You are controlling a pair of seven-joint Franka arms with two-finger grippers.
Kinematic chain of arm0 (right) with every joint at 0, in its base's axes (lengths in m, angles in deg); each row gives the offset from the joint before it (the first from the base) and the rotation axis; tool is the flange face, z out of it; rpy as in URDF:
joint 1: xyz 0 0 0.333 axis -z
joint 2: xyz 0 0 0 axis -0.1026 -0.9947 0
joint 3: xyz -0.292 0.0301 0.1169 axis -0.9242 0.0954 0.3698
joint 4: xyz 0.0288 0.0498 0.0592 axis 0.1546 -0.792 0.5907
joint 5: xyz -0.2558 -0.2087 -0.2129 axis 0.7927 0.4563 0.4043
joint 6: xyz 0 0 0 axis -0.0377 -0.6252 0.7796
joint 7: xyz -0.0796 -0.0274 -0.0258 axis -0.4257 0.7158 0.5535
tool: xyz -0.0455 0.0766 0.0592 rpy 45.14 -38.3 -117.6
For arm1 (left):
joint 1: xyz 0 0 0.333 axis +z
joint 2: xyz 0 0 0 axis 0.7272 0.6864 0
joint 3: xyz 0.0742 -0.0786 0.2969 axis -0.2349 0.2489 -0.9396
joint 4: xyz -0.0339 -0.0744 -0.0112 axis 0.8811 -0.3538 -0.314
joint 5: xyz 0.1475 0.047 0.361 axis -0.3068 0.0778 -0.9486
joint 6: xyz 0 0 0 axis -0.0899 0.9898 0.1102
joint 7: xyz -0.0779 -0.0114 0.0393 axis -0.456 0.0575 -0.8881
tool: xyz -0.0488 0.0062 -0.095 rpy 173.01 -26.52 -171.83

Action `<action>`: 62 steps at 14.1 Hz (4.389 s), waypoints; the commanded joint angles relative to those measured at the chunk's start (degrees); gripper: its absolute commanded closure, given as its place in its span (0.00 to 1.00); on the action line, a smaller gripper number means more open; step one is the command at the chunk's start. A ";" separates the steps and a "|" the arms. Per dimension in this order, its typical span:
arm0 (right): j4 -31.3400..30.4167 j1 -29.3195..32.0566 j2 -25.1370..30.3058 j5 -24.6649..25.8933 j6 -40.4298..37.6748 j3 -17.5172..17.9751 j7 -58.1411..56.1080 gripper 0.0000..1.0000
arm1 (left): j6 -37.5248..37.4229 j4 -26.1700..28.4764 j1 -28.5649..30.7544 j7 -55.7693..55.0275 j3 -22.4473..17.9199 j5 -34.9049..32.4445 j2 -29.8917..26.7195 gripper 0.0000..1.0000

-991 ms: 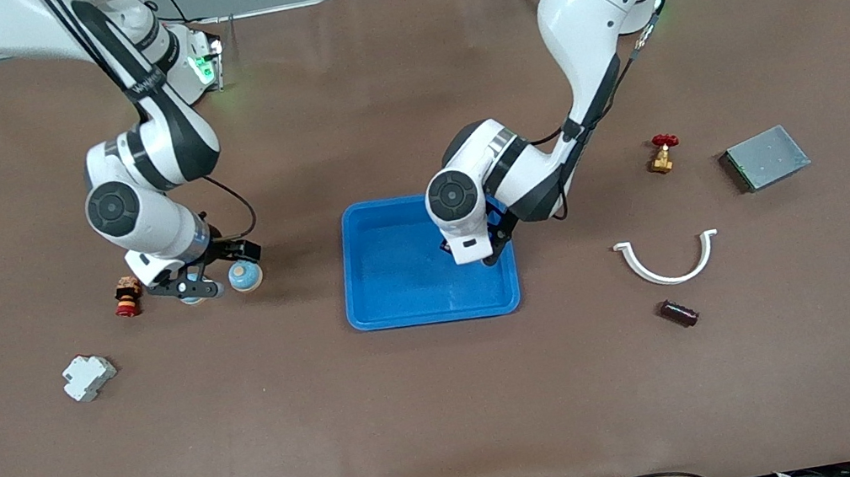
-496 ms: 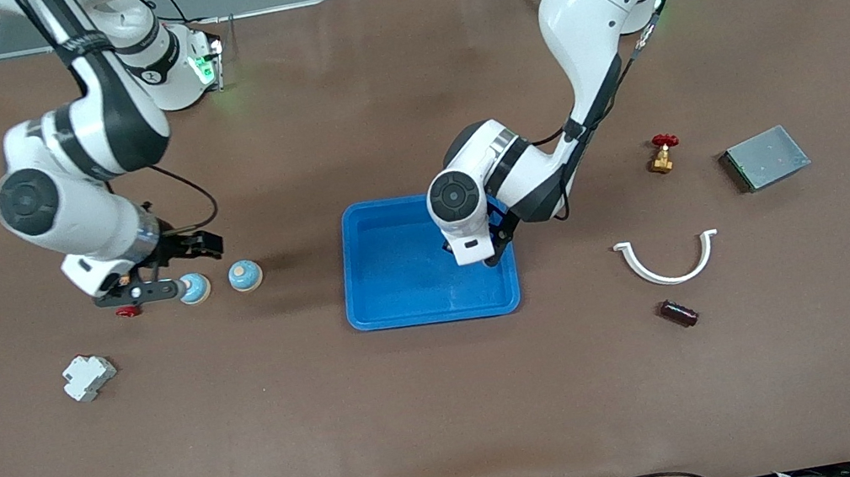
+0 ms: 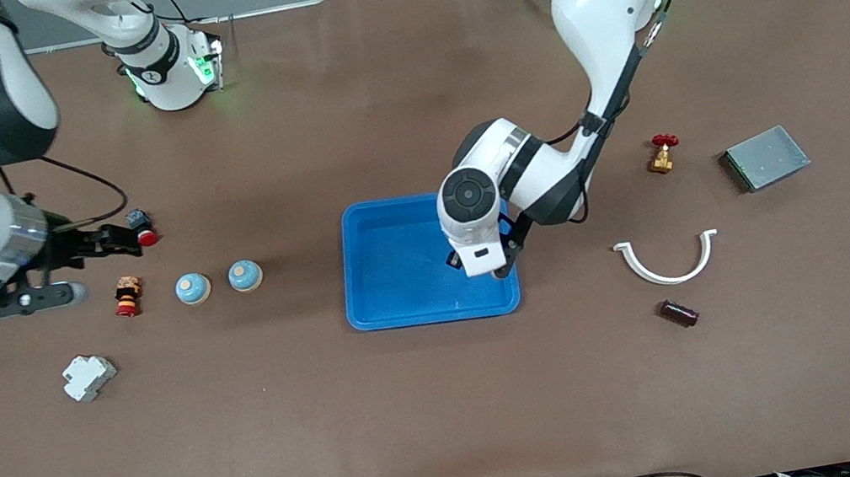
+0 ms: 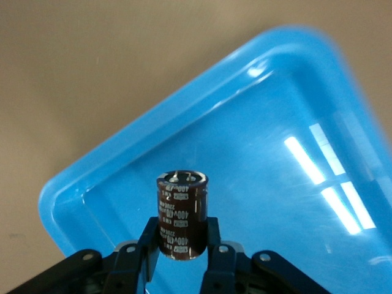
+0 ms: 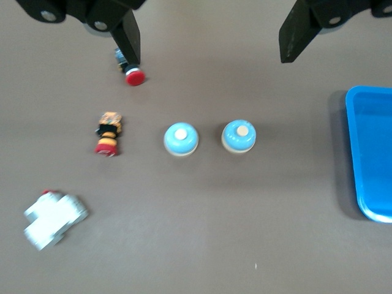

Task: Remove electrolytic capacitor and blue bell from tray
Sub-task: 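Withdraw the right gripper while the left gripper carries the capacitor toward the arch, then lower the capacitor inside the white arch and open the left gripper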

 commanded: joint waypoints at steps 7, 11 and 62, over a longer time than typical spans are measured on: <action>6.57 4.89 4.59 3.06 -5.52 0.77 -1.95 0.00 | -12.45 7.24 12.75 30.02 0.77 -0.33 -16.45 1.00; 6.92 4.89 5.04 2.80 -4.82 -0.10 -0.82 0.00 | -11.84 17.01 23.73 49.19 2.96 0.46 -25.26 1.00; 5.34 6.04 4.95 2.18 -7.10 0.07 2.09 0.00 | 3.31 26.01 45.98 80.14 6.75 -7.36 -20.09 0.00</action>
